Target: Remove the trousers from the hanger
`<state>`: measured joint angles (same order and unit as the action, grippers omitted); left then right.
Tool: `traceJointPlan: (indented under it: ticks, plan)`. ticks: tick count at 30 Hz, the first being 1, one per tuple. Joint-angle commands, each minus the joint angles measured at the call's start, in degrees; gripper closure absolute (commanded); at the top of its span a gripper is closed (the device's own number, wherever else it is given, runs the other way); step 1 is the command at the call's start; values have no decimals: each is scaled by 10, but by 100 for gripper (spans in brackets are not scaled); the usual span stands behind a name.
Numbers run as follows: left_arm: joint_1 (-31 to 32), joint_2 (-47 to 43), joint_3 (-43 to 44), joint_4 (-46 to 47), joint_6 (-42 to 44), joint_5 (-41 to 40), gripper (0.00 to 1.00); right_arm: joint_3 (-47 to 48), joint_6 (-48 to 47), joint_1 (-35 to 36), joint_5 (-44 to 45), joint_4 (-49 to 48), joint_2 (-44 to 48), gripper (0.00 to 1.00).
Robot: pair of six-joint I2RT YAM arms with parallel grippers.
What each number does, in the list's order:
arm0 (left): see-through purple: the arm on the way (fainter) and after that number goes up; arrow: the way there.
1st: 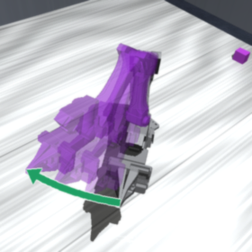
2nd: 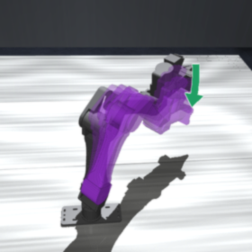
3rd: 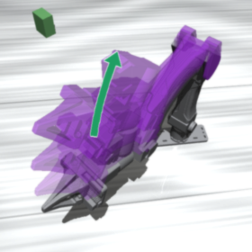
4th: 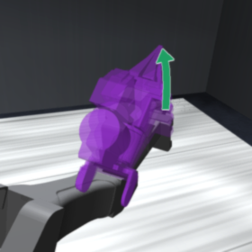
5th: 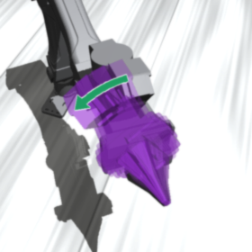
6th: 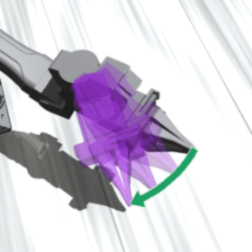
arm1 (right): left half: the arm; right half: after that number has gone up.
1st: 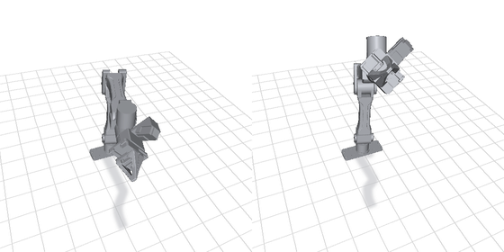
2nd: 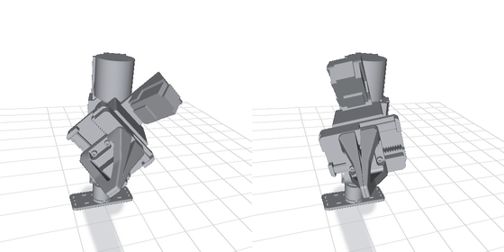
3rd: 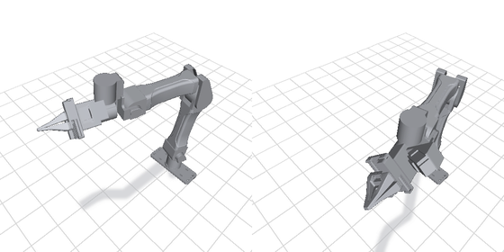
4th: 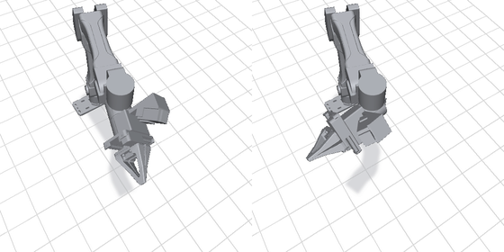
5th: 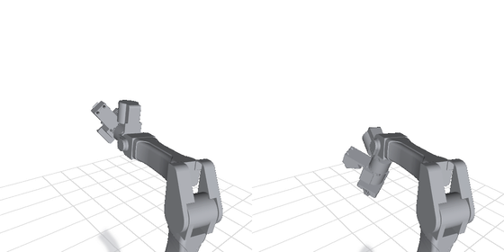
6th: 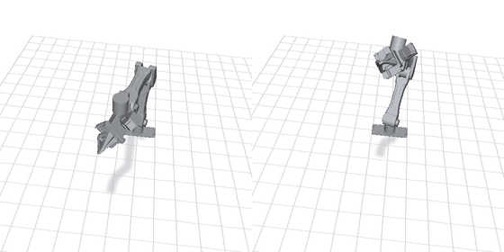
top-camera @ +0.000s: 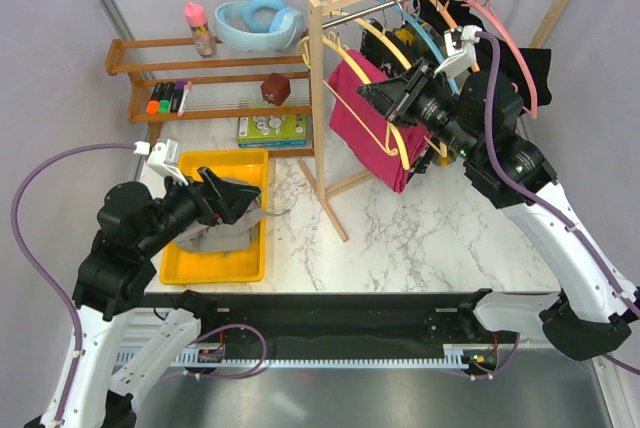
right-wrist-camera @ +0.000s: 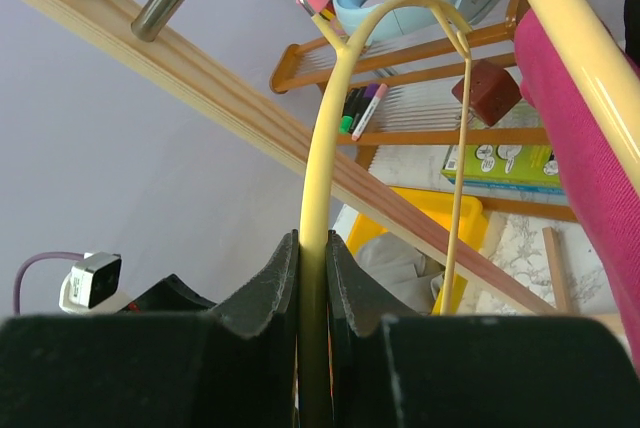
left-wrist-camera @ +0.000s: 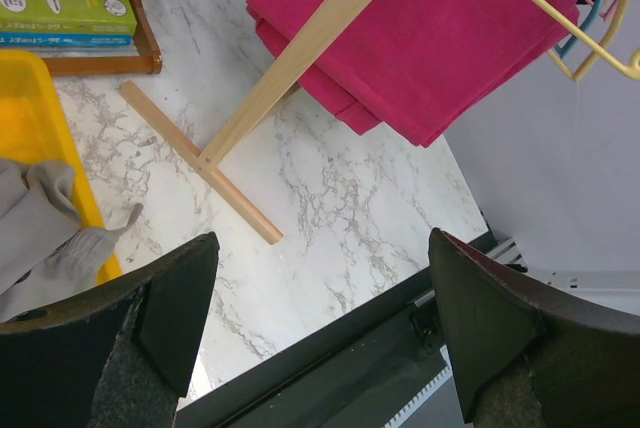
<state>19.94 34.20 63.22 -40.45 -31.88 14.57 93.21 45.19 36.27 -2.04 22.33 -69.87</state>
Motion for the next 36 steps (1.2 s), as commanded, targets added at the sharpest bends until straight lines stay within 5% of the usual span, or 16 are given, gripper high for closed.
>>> traceJointPlan:
  ticks: [1, 11, 36]
  plan:
    - [-3, 4, 16, 19, 4, 29, 9, 45, -13, 6, 20, -25, -11, 100]
    - [-3, 1, 4, 19, 4, 29, 9, 110, -20, 8, 31, 3, -36, 100]
    - [-3, 7, -4, 32, -1, 60, 10, -15, -4, 35, 37, -19, 62, 100]
